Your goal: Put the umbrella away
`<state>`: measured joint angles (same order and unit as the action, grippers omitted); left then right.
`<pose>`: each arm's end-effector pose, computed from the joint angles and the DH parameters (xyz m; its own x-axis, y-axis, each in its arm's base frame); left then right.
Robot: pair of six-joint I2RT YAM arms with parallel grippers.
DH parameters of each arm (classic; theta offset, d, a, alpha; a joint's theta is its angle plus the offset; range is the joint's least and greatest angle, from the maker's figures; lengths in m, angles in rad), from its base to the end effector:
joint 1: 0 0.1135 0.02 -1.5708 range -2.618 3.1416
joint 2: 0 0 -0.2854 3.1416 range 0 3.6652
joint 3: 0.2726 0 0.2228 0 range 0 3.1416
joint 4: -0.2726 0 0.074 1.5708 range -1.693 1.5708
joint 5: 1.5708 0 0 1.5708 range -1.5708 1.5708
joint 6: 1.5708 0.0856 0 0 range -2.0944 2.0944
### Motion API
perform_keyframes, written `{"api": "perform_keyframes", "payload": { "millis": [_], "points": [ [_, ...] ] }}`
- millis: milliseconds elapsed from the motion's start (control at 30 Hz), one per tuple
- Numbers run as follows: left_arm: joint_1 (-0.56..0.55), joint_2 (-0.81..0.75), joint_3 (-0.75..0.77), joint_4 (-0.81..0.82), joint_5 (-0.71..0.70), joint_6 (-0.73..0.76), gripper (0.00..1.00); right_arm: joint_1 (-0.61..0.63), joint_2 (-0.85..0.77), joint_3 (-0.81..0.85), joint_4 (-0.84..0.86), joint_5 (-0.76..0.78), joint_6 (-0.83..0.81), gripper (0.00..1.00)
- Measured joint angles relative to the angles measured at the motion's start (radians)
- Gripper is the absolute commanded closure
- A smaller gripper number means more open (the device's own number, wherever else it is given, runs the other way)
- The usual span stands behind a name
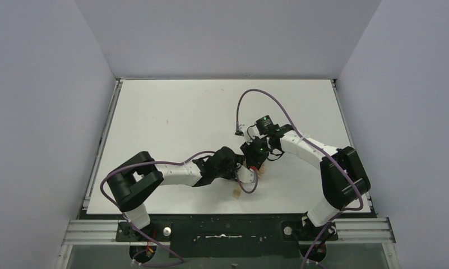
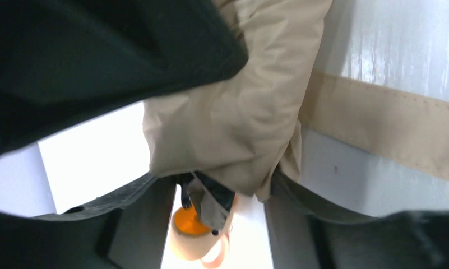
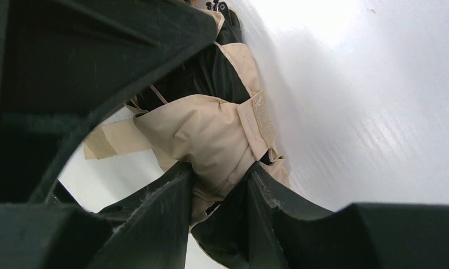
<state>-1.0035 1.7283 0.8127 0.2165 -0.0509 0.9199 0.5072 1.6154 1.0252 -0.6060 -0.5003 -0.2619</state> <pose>0.1999 -0.3056 0.1591 0.4439 0.7819 -0.4377 0.7727 -0.0867 0.6288 0.2414 0.1811 0.1903 -0.6357 -0.6131 -0.4690 -0.7705 0.5414 0.3365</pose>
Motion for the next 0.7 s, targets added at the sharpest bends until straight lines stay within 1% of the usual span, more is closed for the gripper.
{"api": "perform_keyframes", "payload": {
  "millis": [67, 133, 300, 467, 533, 567, 633, 700],
  "points": [
    [0.005, -0.017, -0.006, -0.025, 0.003, -0.038, 0.37, 0.005, -0.008, -0.011, 0.009, 0.011, -0.009, 0.74],
    [0.011, -0.051, -0.018, -0.059, 0.007, -0.077, 0.34, 0.011, -0.016, -0.020, 0.017, 0.018, -0.017, 0.75],
    [0.017, -0.177, -0.055, -0.121, 0.046, -0.166, 0.33, 0.021, -0.031, -0.040, 0.041, 0.033, -0.035, 0.77],
    [0.040, -0.385, -0.121, -0.161, 0.142, -0.267, 0.32, 0.054, -0.067, -0.082, 0.093, 0.066, -0.069, 0.80],
    [0.089, -0.470, -0.140, -0.161, 0.197, -0.332, 0.30, 0.074, -0.087, -0.107, 0.124, 0.092, -0.090, 0.81],
    [0.125, -0.505, -0.145, -0.155, 0.220, -0.369, 0.28, 0.083, -0.099, -0.123, 0.145, 0.107, -0.101, 0.81],
    [0.199, -0.549, -0.150, -0.138, 0.253, -0.434, 0.20, 0.101, -0.126, -0.159, 0.188, 0.140, -0.125, 0.82],
    [0.272, -0.569, -0.150, -0.108, 0.272, -0.499, 0.18, 0.120, -0.150, -0.192, 0.230, 0.167, -0.148, 0.82]
  ]
}}
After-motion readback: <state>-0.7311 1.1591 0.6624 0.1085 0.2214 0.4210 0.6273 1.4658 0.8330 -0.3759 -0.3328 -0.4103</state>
